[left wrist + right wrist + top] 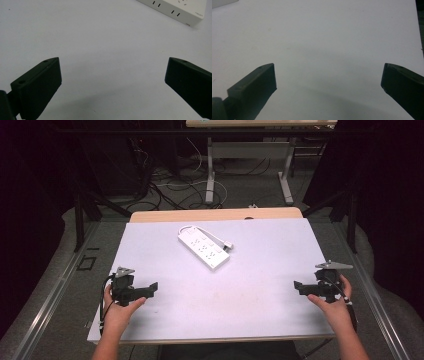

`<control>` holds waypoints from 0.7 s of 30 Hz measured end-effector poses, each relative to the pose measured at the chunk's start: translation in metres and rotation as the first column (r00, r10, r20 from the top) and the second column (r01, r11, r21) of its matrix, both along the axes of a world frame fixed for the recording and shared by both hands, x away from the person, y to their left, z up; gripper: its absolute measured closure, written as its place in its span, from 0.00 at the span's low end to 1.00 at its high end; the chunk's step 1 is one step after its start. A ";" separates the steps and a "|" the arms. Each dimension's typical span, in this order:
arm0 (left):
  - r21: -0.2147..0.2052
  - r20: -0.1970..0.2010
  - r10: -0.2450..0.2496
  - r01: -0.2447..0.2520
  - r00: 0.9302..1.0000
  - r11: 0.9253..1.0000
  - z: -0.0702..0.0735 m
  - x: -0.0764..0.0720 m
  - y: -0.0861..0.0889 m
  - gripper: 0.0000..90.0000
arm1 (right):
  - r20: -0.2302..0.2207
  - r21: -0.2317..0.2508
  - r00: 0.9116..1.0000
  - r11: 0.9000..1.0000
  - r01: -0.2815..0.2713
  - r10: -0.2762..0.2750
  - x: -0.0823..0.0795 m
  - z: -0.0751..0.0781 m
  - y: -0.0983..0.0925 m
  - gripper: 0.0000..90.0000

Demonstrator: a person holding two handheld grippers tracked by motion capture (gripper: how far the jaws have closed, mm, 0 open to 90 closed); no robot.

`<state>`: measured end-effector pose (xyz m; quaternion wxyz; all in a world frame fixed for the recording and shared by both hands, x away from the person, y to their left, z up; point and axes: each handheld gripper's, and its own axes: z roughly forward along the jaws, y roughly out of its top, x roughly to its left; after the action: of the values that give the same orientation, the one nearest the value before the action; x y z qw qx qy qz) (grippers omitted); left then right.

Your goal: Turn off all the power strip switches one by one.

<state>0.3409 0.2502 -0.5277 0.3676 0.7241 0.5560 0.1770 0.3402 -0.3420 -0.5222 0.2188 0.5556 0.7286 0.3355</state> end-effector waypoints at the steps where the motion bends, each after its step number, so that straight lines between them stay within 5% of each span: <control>1: -0.003 0.002 0.000 0.000 1.000 1.000 0.001 0.000 -0.001 0.01 | 0.000 -0.011 1.000 1.000 -0.002 0.002 0.000 0.000 0.001 0.00; 13: 0.018 -0.001 -0.025 0.025 1.000 1.000 0.006 0.002 -0.013 0.05 | 0.036 -0.046 0.998 0.998 -0.040 0.042 -0.005 0.002 0.011 0.00; 21: 0.013 0.029 -0.034 0.033 0.999 0.999 0.021 0.009 -0.021 0.18 | 0.040 -0.038 0.998 0.998 -0.042 0.044 -0.007 0.002 0.015 0.00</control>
<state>0.3500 0.2290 -0.5071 0.3741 0.7330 0.5372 0.1848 0.3335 -0.3271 -0.5206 0.2367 0.5287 0.7418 0.3378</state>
